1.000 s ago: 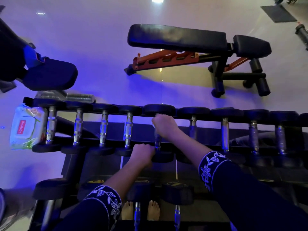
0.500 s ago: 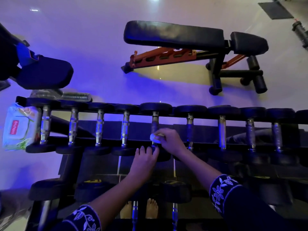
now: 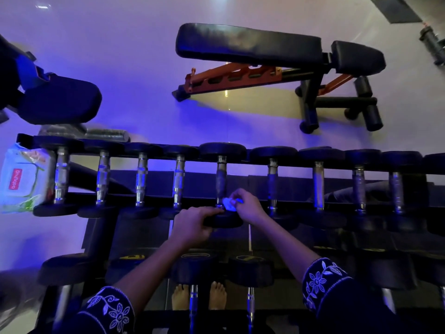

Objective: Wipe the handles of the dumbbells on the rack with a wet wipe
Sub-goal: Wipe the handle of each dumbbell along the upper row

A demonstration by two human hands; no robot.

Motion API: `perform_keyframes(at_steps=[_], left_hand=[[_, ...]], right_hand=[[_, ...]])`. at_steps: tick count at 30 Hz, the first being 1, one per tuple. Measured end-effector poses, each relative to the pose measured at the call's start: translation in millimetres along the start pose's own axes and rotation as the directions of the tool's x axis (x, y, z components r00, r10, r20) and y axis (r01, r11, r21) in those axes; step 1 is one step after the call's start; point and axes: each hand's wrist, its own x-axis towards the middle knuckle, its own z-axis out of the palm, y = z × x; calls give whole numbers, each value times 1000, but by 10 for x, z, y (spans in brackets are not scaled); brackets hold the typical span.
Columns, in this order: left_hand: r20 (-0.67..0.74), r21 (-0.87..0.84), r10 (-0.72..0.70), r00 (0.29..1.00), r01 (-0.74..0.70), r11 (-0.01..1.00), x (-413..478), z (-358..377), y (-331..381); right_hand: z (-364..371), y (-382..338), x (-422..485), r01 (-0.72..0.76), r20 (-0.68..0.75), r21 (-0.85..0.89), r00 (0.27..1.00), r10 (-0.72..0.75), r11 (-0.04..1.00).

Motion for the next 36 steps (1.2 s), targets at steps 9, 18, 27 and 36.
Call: perform_keyframes(at_steps=[9,18,27,36], left_hand=[[33,112,42,999,-45,993,-11,40,72],[-27,-27,77,997,-78,997,-10,92,-116],[-3,-141,85,996,-85,986,41,103,-249],[8,-64,198,980,-197,978,74,110,-189]], right_hand=[[117,-138,62,-178,64,-38,981,180,983],[181,-212,27,-274,-64,-27,960,272,961],[283,-350,-27,-287,-172,-260,953,248,922],[130,-521,250,-185,-320,402,889,327,897]])
